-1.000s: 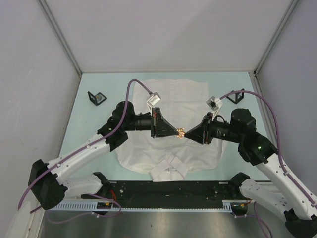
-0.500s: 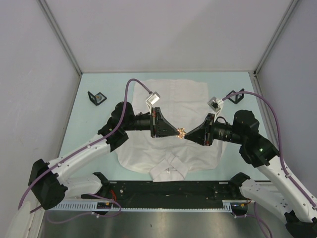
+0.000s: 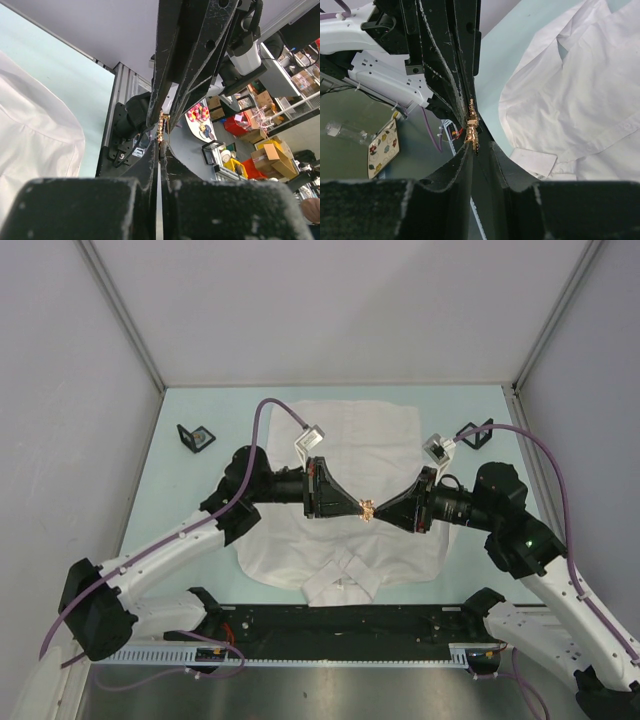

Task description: Remove the brooch from the garment

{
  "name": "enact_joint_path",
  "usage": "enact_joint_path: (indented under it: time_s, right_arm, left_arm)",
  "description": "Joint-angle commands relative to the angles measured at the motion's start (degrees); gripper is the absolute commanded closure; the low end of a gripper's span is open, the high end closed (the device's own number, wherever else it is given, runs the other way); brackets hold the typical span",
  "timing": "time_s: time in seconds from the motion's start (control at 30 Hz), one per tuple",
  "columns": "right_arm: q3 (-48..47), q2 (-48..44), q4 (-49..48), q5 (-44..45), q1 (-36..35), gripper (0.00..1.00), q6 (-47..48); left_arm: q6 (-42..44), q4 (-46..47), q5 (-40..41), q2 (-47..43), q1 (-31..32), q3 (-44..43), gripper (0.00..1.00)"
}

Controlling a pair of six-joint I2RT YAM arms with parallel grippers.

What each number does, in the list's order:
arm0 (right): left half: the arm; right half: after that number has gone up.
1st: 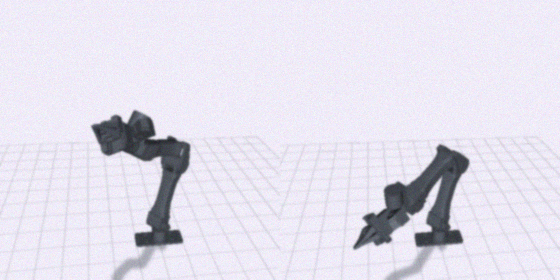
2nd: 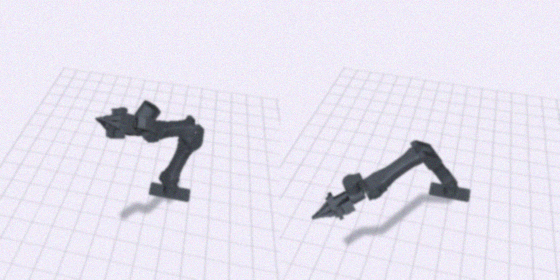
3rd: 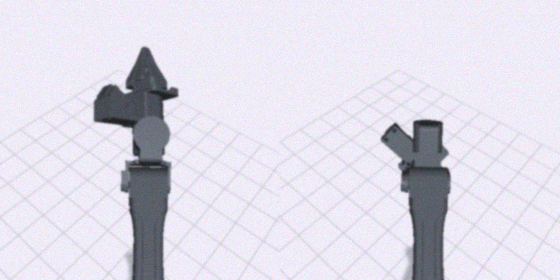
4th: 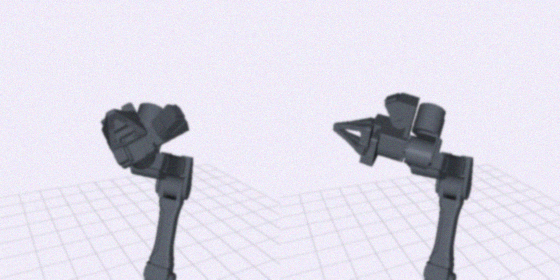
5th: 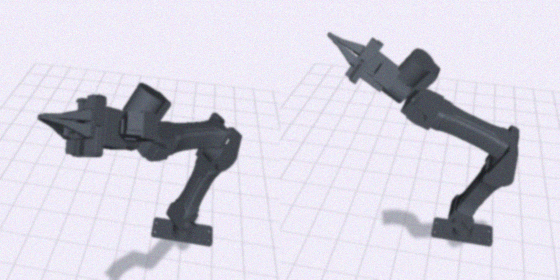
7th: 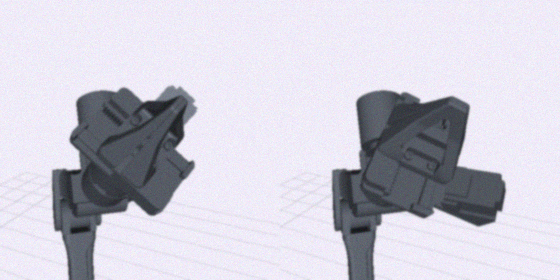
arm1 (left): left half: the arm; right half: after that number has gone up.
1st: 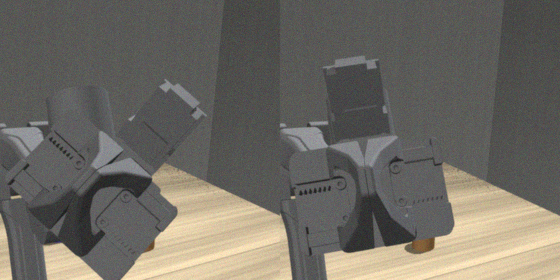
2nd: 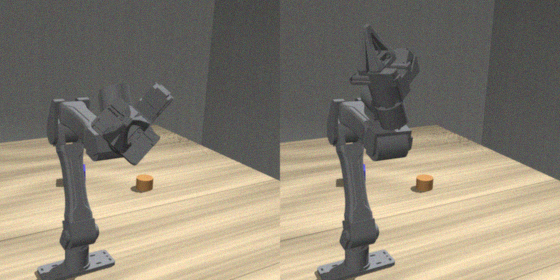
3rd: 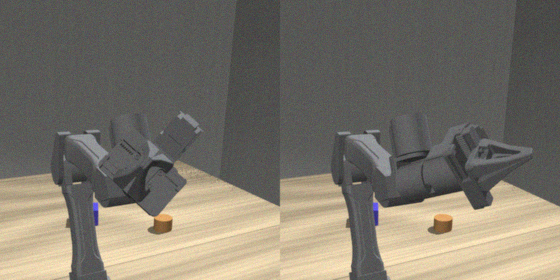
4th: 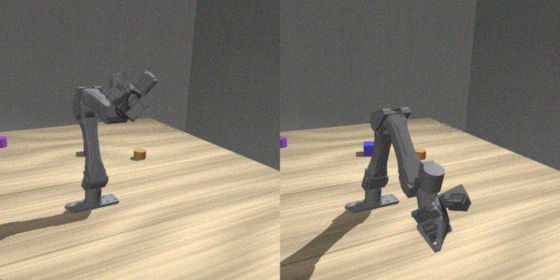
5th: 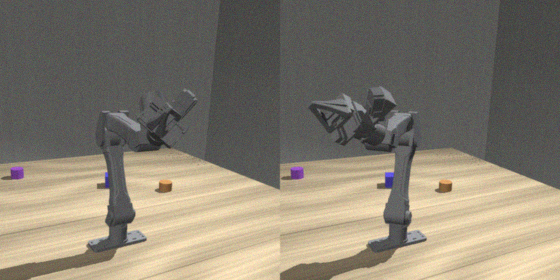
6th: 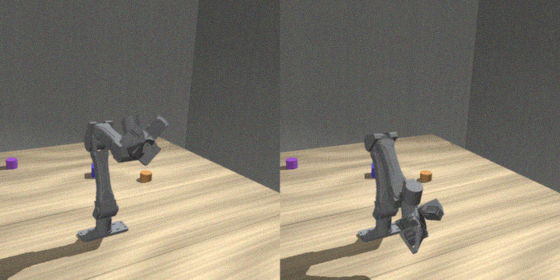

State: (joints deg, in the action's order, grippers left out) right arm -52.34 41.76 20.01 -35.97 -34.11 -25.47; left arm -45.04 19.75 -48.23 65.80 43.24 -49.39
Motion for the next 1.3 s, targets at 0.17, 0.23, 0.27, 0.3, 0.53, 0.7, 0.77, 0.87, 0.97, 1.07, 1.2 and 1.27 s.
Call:
enact_joint_path:
  time_s: [0.17,0.23,0.27,0.3,0.53,0.7,0.77,0.87,0.97,1.07,1.2,1.27]
  right_arm:
    - [-0.1,-0.3,-2.9,-2.0,0.1,0.82,-1.3]
    - [-0.1,-0.4,-2.8,-2.0,0.1,0.83,-1.2]
    - [0.0,-0.5,-2.8,-2.2,0.1,0.84,-1.2]
    - [0.0,-0.5,-3.0,-2.3,0.1,0.86,-1.2]
    - [0.4,-0.4,-3.7,-2.0,0.1,1.0,-1.8]
    - [0.3,-0.4,-1.8,8.2,0.9,1.0,-1.0]
    - [0.1,0.4,-0.3,11.3,1.8,1.0,-0.1]
    - [-1.0,4.0,1.9,17.8,5.2,1.0,0.5]
    - [-4.4,10.3,5.0,29.2,7.2,1.0,2.4]
    - [-9.3,19.6,6.6,50.1,8.2,1.0,3.6]
    - [-16.6,35.2,7.1,62.2,11.1,1.0,6.2]
    - [-20.7,44.4,8.3,69.5,12.2,1.0,7.5]
  left_arm:
    - [-3.1,6.4,-1.4,1.4,0.6,0.8,1.0]
    - [-3.7,7.6,-1.6,1.9,0.7,0.9,1.0]
    - [-4.0,7.8,-1.7,2.0,0.7,0.8,1.0]
    - [-4.1,8.1,-1.8,2.3,0.7,0.5,1.0]
    - [-4.6,8.5,-2.2,3.6,0.7,-0.6,1.0]
    - [1.4,-3.3,-0.9,2.9,-1.9,-3.5,0.6]
    - [3.7,-8.3,0.1,0.8,-6.0,-3.1,0.47]
    - [9.9,-18.6,3.8,-0.8,-11.9,-4.0,0.4]
    - [16.2,-24.6,9.1,-2.7,-13.6,-5.8,0.35]
    - [17.4,-24.1,7.9,-1.4,-13.7,-6.4,0.34]
    - [18.1,-23.0,5.5,2.2,-13.6,-6.1,0.26]
    - [19.6,-23.7,4.8,3.6,-13.6,-6.0,0.26]
